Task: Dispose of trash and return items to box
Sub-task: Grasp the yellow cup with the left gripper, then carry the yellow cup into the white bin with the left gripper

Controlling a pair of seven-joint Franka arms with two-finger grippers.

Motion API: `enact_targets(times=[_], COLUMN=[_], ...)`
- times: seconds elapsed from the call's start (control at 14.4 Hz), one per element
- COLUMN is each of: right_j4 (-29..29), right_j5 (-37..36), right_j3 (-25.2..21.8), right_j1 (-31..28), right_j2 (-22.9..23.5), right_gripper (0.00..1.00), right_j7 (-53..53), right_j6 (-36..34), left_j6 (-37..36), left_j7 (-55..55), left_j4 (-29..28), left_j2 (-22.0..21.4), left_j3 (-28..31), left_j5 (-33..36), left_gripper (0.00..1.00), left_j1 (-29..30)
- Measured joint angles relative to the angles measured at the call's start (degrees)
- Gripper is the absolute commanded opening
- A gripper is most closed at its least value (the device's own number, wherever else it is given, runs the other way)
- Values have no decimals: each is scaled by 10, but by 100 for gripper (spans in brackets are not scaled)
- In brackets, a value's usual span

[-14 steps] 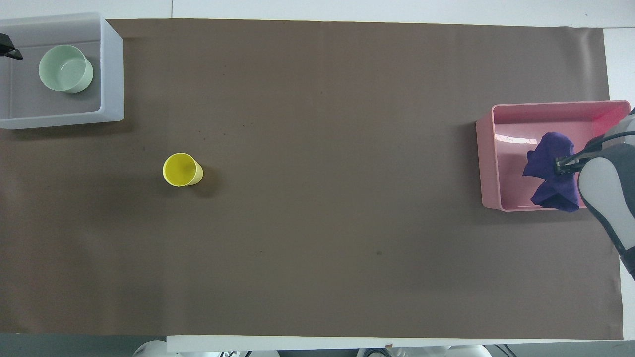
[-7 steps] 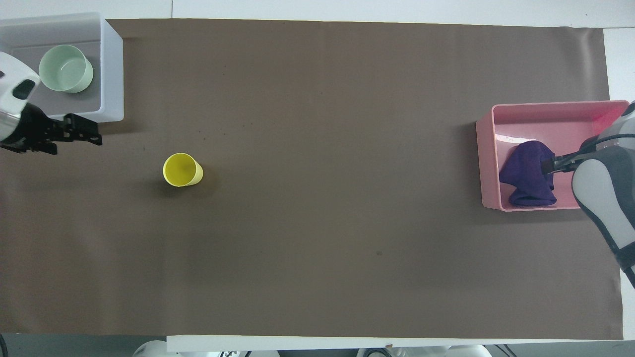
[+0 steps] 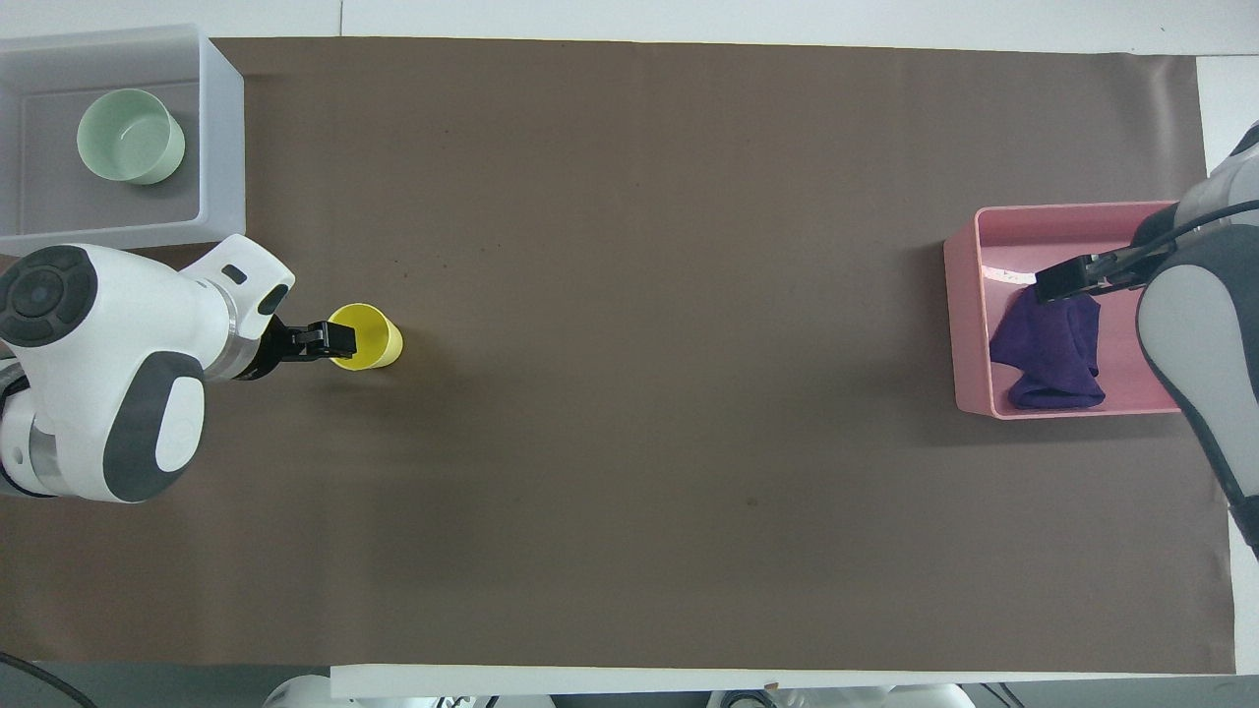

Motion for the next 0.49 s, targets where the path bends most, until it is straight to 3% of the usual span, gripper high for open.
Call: enact_targets(times=[0.07, 0.21, 0.49], right_j4=[17, 48, 109], right_j5=[0, 0, 0], right_j3=[1, 1, 2], right_j1=[14, 36, 46], right_j2=[3, 7, 7], right_gripper=[99, 99, 100], right_j7=[15, 44, 54], right_j6=[-19, -54, -129], left_j6=[18, 48, 70], left_j7=[-8, -25, -64], left_j4=[-10, -18, -17], left_j2=[2, 10, 17], left_j3=[0, 0, 0], left_j5=[0, 0, 0], left_gripper=[18, 2, 0], left_j1=[-1, -1, -3])
